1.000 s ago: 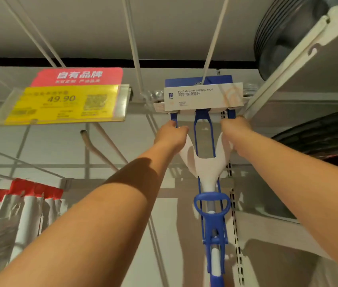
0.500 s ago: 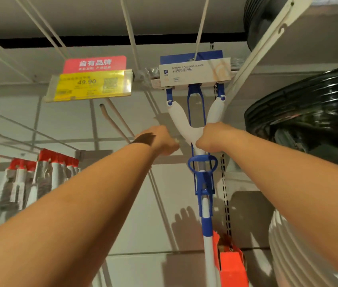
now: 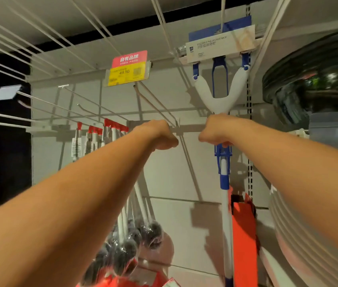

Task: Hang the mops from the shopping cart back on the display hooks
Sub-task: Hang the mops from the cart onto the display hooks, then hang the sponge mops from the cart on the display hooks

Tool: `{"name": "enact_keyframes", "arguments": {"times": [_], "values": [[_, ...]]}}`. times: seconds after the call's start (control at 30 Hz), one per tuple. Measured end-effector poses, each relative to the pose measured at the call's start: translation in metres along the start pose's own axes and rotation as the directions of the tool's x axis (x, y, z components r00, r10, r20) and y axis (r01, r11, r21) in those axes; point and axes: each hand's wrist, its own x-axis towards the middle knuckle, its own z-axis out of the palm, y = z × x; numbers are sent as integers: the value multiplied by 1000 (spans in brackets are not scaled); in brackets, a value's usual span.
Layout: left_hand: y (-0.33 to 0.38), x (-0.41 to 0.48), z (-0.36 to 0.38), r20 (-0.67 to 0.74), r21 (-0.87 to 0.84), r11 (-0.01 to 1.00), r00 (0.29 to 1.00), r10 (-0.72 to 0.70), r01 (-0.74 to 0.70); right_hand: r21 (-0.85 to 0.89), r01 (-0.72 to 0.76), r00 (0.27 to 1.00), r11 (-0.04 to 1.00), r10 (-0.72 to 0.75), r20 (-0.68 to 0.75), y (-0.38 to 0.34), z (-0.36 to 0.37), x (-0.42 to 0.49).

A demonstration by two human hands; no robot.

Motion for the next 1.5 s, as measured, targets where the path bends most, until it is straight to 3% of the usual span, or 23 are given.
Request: {"name": "enact_keyframes", "arguments": {"times": [0.4,0.5,0.7,1.0,1.5], "values": [[-77,-108,-26,32,169,960,972,-232,224,105,262,963,959,-267,29,-95,17,-59],[-104,-136,-42,-9,246,923,953,-304,297,130,341,937,931,-347,29,-135,19,-72],[-174,-198,-66,-12,221,870,893,-450,441,187,506,854,842,-519,26,-228,33,-100],[-317,-323,-117,-21,321,703,746,-665,635,267,660,709,702,-700,87,-401,52,-180],[-520,-508,-183,-31,450,434,499,-866,780,359,809,454,465,-883,119,-652,77,-324]]}}
